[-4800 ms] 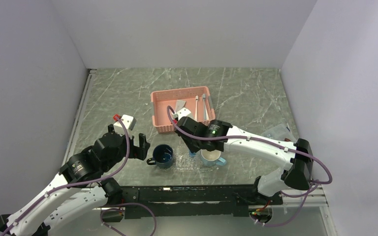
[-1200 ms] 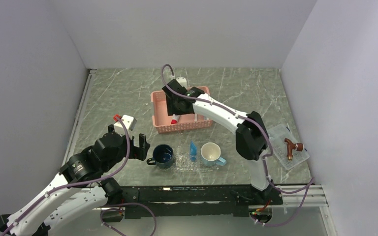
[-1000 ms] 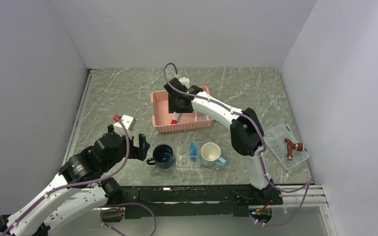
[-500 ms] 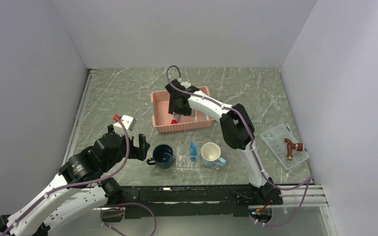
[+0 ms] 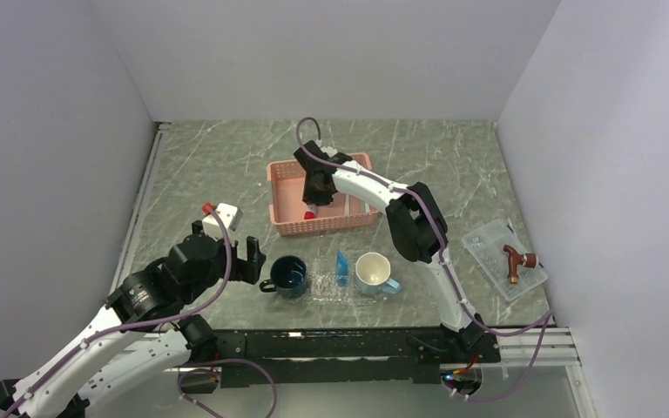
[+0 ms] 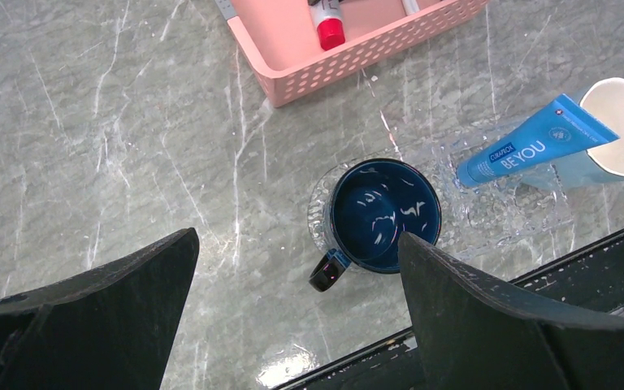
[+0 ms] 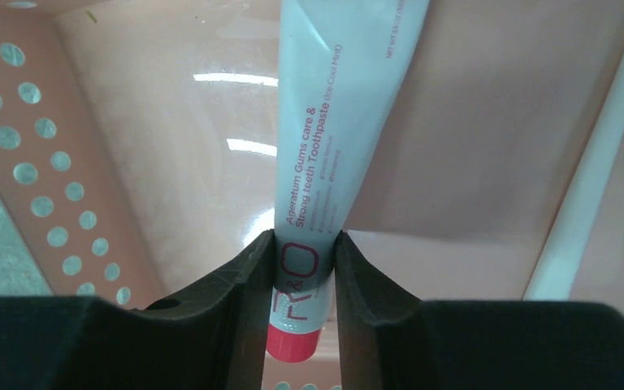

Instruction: Prepare toiletry sets of a toothbrush and toothpaste on the tray

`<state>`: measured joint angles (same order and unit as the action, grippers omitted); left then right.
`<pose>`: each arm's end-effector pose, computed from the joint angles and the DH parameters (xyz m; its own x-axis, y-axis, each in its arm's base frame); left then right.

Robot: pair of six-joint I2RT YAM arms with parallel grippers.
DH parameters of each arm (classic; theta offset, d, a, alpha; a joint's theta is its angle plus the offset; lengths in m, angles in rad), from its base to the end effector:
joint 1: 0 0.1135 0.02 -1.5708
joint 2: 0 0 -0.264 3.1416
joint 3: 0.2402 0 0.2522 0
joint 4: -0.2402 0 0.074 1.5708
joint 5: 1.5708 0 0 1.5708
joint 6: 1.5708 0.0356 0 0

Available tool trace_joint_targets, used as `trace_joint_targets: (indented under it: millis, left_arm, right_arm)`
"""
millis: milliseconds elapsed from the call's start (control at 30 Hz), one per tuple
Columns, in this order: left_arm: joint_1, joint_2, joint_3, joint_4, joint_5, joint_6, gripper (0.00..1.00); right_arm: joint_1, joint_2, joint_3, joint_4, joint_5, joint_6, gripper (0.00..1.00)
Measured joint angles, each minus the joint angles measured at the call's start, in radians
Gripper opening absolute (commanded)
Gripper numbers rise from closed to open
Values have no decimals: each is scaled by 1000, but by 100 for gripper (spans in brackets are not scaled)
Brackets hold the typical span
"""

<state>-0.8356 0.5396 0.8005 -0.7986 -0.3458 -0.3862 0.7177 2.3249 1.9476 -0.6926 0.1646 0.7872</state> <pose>0.0807 -0.0713 0.3152 -0.5075 0.0329 -0.8610 0.3361 0.9277 -0.1627 0.3827 0.3264 0.1757 -0.8840 0.1559 -0.4408 0.0520 0.9697 0.2387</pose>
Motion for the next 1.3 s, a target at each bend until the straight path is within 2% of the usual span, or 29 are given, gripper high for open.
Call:
trace_joint_targets:
  millis: [67,200,400,567,767,967,1300]
  left_arm:
    - [1,1,0,0,0,0,99]
    - [1,1,0,0,0,0,99]
    - [1,1,0,0,0,0,99]
    - [1,1,0,0,1,0,99]
    - [1,1,0,1,14,2,99]
    - [1,0,0,2,45,8,99]
    - [1,-33,-8,45,144,30,99]
  right_arm:
    - [-2,0,0,3,-8,0,19]
    - [-5,0,0,7,-18,-2,12]
    - [-6,-6,-13,23,-23,-10,11]
    - [-6,-68,-92,61,-26,-23,11]
    - [-6,-240,-238,121,-18,-47,11]
    - [-6,-482,-393,266,-20,-83,12]
    - [3,-787,-670,465,-143,-206,12]
